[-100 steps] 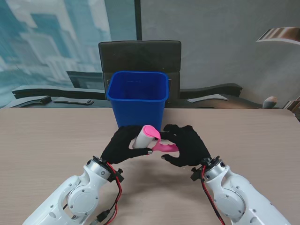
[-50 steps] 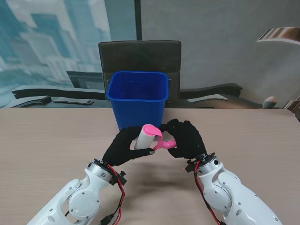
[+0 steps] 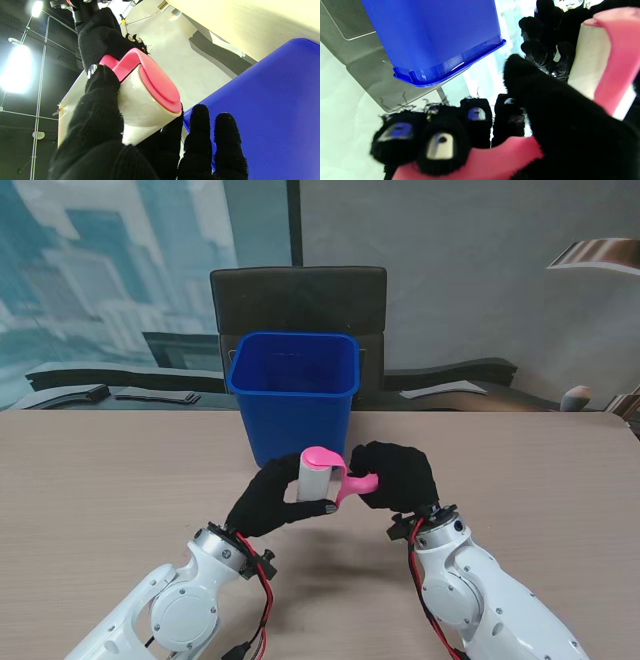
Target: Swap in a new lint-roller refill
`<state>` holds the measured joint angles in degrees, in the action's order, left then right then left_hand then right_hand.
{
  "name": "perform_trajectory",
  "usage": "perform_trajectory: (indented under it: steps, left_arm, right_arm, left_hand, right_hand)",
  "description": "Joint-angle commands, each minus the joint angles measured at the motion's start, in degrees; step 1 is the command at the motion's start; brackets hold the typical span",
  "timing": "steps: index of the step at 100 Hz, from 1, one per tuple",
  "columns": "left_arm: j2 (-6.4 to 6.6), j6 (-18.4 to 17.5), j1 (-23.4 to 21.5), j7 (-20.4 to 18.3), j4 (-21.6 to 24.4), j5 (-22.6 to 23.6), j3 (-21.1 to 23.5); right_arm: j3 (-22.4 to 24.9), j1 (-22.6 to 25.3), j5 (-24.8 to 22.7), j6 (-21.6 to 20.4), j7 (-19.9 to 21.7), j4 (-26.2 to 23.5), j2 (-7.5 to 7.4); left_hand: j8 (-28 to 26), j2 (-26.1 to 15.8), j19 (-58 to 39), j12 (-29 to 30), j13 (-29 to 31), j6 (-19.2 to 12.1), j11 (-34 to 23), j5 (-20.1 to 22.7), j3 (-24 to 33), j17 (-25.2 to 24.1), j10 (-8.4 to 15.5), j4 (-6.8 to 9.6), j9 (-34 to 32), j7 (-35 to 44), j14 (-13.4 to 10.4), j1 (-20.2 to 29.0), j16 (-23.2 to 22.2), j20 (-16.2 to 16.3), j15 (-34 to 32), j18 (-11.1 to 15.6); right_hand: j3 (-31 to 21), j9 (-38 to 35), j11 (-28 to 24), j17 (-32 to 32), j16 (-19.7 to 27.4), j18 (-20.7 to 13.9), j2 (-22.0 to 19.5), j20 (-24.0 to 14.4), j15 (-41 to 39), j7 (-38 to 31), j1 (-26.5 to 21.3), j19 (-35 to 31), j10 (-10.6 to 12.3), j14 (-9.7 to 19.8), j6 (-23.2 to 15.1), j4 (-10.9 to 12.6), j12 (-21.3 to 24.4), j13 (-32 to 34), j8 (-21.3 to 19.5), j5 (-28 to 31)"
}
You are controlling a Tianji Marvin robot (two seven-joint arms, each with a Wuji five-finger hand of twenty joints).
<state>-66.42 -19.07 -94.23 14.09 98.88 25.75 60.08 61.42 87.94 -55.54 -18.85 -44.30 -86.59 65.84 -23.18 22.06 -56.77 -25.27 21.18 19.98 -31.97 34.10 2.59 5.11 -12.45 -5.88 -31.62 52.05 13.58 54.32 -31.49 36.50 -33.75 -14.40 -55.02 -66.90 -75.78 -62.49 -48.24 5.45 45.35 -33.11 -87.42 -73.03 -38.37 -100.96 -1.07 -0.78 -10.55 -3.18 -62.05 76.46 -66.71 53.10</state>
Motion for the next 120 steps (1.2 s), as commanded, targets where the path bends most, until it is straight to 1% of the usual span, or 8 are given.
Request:
perform_trajectory:
  steps: [1, 13, 23, 45, 53, 83, 96, 120]
  left_arm:
    - [-0.21, 0.3, -0.2, -1.0, 0.3, 0.2, 0.4]
    - [-0.04, 0.7, -0.4, -1.4, 0.5, 0.5, 1.0]
    - [0.16, 0.5, -0.6, -1.9, 0.5, 0.8, 1.7]
    - [0.86, -1.6, -0.9, -2.6, -0.4, 4.4, 4.2]
    - [1.01, -2.0, -0.8, -2.4, -1.0, 5.7, 5.1]
    - [2.07, -6.4, -0.7, -0.7, -4.0, 14.7, 8.6]
    - [2.3, -6.2, -0.7, -0.9, -4.6, 15.4, 9.6]
    - [2.4, -5.8, -0.7, -1.0, -5.5, 16.0, 10.3]
  right_arm:
    - [0.5, 0.4, 0.0, -0.3, 0.2, -0.3, 0.47]
    - [1.7, 1.0, -0.4, -1.1, 1.5, -1.0, 0.11]
    - [3.1, 1.8, -1.4, -1.8, 3.0, -2.1, -0.42]
    - [10.3, 6.5, -3.7, -1.4, 9.6, -8.0, -1.78]
    - [13.7, 8.7, -3.3, -1.1, 15.0, -10.6, -2.17]
    - [21.5, 13.7, 3.8, 7.5, 48.2, -17.6, -4.9]
    - [20.2, 10.9, 4.1, 9.1, 55.0, -15.1, -5.96]
    - [14.8, 4.9, 2.8, 11.5, 58.7, -8.2, -6.84]
  left_hand:
    - [0.4, -8.8, -1.7, -0.7, -0.6, -12.3, -0.8, 1.8, 7.8, 0.3, 1.9, 3.74, 0.0, 6.7, -0.6, 8.8, -0.7, 0.6, -1.7, 0.9]
    - [2.3, -7.8, -1.6, 0.5, -0.7, -14.6, 1.6, -3.7, 9.3, 0.3, 0.3, 3.99, 2.3, -5.1, -0.4, 7.3, -0.7, 0.6, -1.4, 0.9]
    - [1.6, -10.7, -1.2, 1.1, -0.9, -14.3, 3.2, -8.4, 16.9, 0.2, 0.0, 4.97, 4.1, -20.3, -0.5, -2.9, -0.5, 0.4, -0.7, 1.2]
    - [2.9, -9.8, 0.3, 1.8, -1.6, -13.9, 4.8, -9.4, 16.3, -0.2, -0.3, 5.57, 5.1, -24.7, -0.6, -6.9, 0.3, -0.1, 1.1, 1.1]
    - [3.0, -9.6, 0.9, 1.9, -1.6, -13.9, 5.2, -8.7, 16.1, -0.3, -0.2, 5.76, 5.2, -25.7, -0.5, -7.1, 0.5, -0.2, 1.6, 1.0]
    - [3.1, -8.6, 1.5, 2.3, -1.9, -13.3, 6.5, -8.1, 15.5, -0.4, -0.8, 5.82, 6.0, -27.4, -0.2, -8.2, 0.8, -0.2, 2.4, 0.7]
    - [3.0, -8.6, 1.7, 2.3, -1.9, -13.4, 6.9, -7.8, 15.4, -0.5, -0.8, 5.9, 6.1, -27.9, -0.2, -8.3, 0.9, -0.1, 2.7, 0.6]
    - [2.8, -8.7, 2.1, 2.2, -1.7, -13.5, 7.0, -7.3, 15.2, -0.4, -0.8, 6.0, 5.9, -28.8, -0.2, -8.2, 0.9, -0.1, 2.8, 0.5]
  right_hand:
    - [0.1, -6.1, -6.4, -6.3, -6.2, -17.3, 0.5, -1.7, -9.4, -3.0, 1.5, -10.8, -0.2, 29.2, -2.8, 1.4, -2.1, -0.1, -3.5, 3.7]
    - [0.3, -10.1, -6.7, -6.8, -8.2, -18.5, 0.5, -3.6, -10.0, -4.9, 1.7, -13.3, 2.2, 29.7, -5.1, 2.5, -2.4, -0.1, -6.3, 8.2]
    - [-0.3, -11.7, -6.5, -7.1, -10.1, -19.1, 0.7, -4.7, -9.9, -5.4, 1.6, -14.3, 3.0, 29.8, -5.8, 3.1, -2.9, -0.1, -8.0, 10.2]
    - [-1.5, -13.4, -6.3, -7.3, -11.4, -18.8, 2.3, -5.7, -10.4, -5.1, 1.3, -16.1, 2.5, 29.4, -5.2, 3.0, -3.3, -0.1, -8.4, 12.2]
    - [-2.4, -14.1, -6.0, -7.4, -12.0, -18.7, 3.6, -5.9, -10.6, -4.8, 1.2, -16.8, 2.1, 29.1, -4.9, 2.6, -3.4, -0.1, -8.4, 13.1]
    - [-5.0, -15.0, -5.0, -7.4, -13.1, -16.5, 5.4, -6.1, -11.1, -3.5, 1.5, -18.1, 0.5, 27.2, -3.0, 1.1, -4.2, -0.1, -9.1, 14.4]
    - [-5.1, -15.0, -5.0, -7.4, -13.1, -16.2, 5.2, -6.1, -11.2, -3.3, 1.6, -18.3, 0.3, 27.0, -2.7, 1.1, -4.4, -0.1, -9.3, 14.4]
    - [-5.4, -14.9, -4.9, -7.4, -13.1, -16.0, 5.3, -6.0, -11.3, -3.1, 1.7, -18.5, 0.2, 26.8, -2.5, 1.1, -4.6, -0.2, -9.7, 14.4]
